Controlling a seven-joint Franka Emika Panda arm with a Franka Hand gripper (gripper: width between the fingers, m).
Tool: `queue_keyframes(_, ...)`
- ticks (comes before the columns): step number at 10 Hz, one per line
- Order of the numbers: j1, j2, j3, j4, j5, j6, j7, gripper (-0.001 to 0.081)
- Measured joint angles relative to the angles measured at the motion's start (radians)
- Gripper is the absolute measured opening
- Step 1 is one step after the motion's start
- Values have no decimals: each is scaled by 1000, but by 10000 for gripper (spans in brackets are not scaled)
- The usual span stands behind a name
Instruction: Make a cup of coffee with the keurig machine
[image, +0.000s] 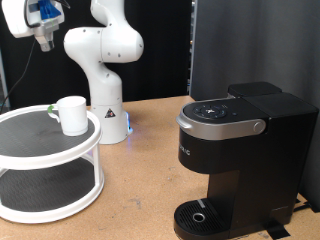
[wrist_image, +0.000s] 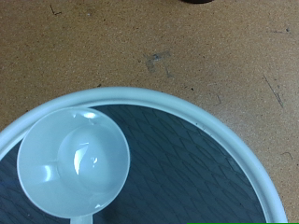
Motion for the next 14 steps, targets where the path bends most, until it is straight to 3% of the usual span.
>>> queue_keyframes(8,-16,-45,-16,-30,-98,-48,-97,5)
queue_keyframes(14,-15,-42,-46,-35,-79,-51,-165,5)
